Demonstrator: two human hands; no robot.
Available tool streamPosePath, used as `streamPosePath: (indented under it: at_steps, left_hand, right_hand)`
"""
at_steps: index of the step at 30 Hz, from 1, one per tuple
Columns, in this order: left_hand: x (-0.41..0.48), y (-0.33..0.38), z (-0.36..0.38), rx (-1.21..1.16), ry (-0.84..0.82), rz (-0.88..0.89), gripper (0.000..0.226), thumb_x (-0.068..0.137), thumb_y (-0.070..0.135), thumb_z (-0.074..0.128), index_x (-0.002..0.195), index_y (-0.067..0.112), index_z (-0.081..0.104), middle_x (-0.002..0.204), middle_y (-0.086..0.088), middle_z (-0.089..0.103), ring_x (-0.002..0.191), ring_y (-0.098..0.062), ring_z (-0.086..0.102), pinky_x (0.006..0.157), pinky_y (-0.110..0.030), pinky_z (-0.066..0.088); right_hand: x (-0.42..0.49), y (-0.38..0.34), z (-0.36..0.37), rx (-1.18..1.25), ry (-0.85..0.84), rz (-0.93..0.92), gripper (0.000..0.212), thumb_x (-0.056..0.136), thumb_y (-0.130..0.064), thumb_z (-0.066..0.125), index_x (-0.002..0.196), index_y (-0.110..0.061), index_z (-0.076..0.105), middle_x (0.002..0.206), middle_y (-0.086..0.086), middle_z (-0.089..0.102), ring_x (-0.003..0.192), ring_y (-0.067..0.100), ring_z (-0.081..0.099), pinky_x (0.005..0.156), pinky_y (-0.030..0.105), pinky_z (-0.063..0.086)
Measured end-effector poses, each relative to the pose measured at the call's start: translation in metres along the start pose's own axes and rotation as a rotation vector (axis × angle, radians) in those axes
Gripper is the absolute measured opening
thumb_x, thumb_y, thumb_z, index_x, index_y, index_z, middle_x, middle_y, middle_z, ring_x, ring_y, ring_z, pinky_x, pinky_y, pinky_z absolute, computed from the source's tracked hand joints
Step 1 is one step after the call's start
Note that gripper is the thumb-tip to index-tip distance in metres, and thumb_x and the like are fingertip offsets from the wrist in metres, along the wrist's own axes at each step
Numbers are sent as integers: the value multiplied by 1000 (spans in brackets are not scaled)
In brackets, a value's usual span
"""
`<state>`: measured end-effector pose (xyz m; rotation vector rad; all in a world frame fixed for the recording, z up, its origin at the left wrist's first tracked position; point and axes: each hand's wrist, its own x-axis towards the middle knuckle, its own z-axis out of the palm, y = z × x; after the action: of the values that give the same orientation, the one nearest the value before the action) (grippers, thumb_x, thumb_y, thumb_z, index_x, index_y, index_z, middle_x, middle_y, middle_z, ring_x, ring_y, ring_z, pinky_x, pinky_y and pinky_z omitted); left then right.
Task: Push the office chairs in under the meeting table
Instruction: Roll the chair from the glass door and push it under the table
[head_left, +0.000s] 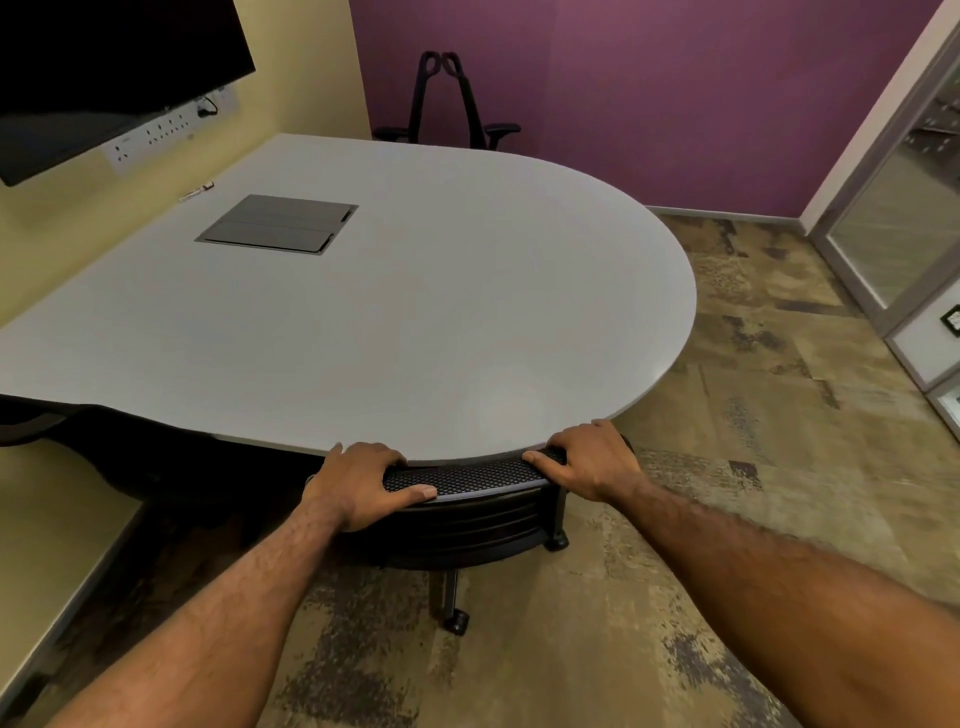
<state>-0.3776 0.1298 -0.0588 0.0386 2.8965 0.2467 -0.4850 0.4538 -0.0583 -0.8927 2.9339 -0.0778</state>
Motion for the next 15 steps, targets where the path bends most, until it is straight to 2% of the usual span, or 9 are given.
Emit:
streamPosePath:
  at_steps: [3,7,9,12,13,15]
  left_hand:
    - [-4,0,1,-14,16,25,103,68,102,18,125,30,63,121,9,65,110,-12,56,106,-43,38]
    - [-8,0,-1,-60,46,54,101,71,99,18,124,27,64,121,9,67,108,-11,59,100,-39,45]
    - [-10,1,-1,-86,61,68,100,72,98,20,126,27,64,123,9,67,109,-11,59,99,-39,46]
    - [-12,1,-2,-109,81,101,101,71,99,21,125,27,65,123,10,67,108,-9,60,96,-35,47]
    - [-13,1,-3,-121,85,105,101,70,100,22,125,27,65,124,10,67,109,-9,60,96,-34,47]
    - [-10,3,-7,-135,84,103,102,69,100,23,128,27,64,129,10,66,114,-9,59,98,-34,46]
  right_hand:
    - [-5,-4,-2,-1,6,27,83,83,-87,15,77,-24,69,66,-6,64,65,14,59,73,34,47]
    - [-12,1,-5,47,-9,29,82,85,-83,13,82,-22,68,73,-2,66,69,16,59,72,37,51]
    - [-19,7,-4,77,-2,22,78,87,-81,13,85,-22,64,81,-2,67,77,16,58,82,38,49]
    - [-29,22,2,115,50,71,75,93,-76,21,121,-21,64,118,1,67,112,20,57,108,42,38]
    - [-32,27,3,135,77,110,74,94,-74,25,130,-19,60,128,2,64,121,21,54,112,42,35]
    - [-37,36,2,165,110,179,73,95,-71,29,137,-17,56,137,4,60,128,23,51,114,43,35]
